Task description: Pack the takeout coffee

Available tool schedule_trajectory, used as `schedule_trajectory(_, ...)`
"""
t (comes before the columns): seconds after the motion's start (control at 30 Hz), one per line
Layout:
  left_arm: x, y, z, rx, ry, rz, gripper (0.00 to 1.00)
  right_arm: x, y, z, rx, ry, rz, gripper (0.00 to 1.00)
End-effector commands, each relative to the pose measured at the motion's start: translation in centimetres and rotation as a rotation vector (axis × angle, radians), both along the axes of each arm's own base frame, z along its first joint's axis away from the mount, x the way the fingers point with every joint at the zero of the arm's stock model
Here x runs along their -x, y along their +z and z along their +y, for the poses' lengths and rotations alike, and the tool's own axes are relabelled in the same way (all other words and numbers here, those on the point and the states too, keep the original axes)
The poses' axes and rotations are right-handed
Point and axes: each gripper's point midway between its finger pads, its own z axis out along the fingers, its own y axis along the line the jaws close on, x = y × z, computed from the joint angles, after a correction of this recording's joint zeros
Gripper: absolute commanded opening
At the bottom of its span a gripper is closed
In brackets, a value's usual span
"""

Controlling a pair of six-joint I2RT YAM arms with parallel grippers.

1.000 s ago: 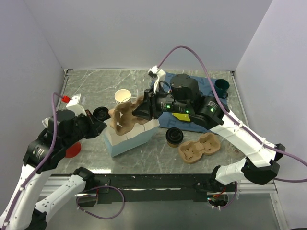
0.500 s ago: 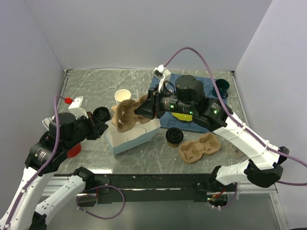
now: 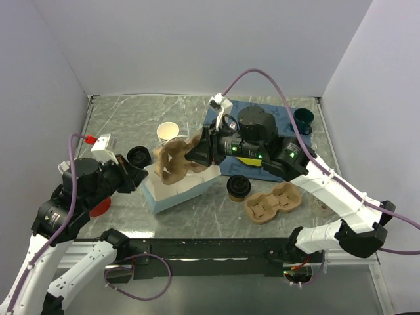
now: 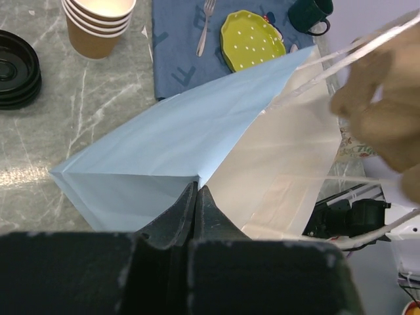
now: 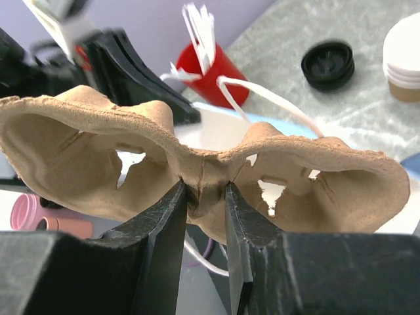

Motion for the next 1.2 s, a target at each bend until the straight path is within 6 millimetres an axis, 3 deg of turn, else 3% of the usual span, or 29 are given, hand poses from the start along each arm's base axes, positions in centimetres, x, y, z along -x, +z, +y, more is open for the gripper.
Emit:
schedule_trajectory(0.0,-0.4,1.9,-1.1,0.084,-0.015,-0.016,0.01,0.8,-0.9,-0.7,-0.009,0.005,0.016,0.32)
schedule_trajectory(0.3,-0.1,2.3,-1.5,0.111,-0.031,-0.019,0.01,0.6,-4.5,-1.0,0.113,-0.011,0.066,0.32)
schedule_trajectory(0.47,-0.2,2.3,-1.6,0.108,-0.032,0.005,0.01,1.4,-4.1,-0.1,0.102,0.046,0.075,0.32)
schedule_trajectory(0.7,-0.2,1.9,-1.5,0.105,-0.023,0.015,0.01,2.4,-2.1,0.7,0.049,0.104,0.072,0.32)
schedule_trajectory(0.93,0.0,2.4,-1.3,0.102,-0.019,0.010,0.01,2.6,-5.2,0.2,0.178,0.108,0.129,0.31)
schedule_trajectory(1.17,0.2,2.3,-1.2,0.099,-0.016,0.021,0.01,2.7,-6.5,0.1,0.247,0.094,0.191,0.31)
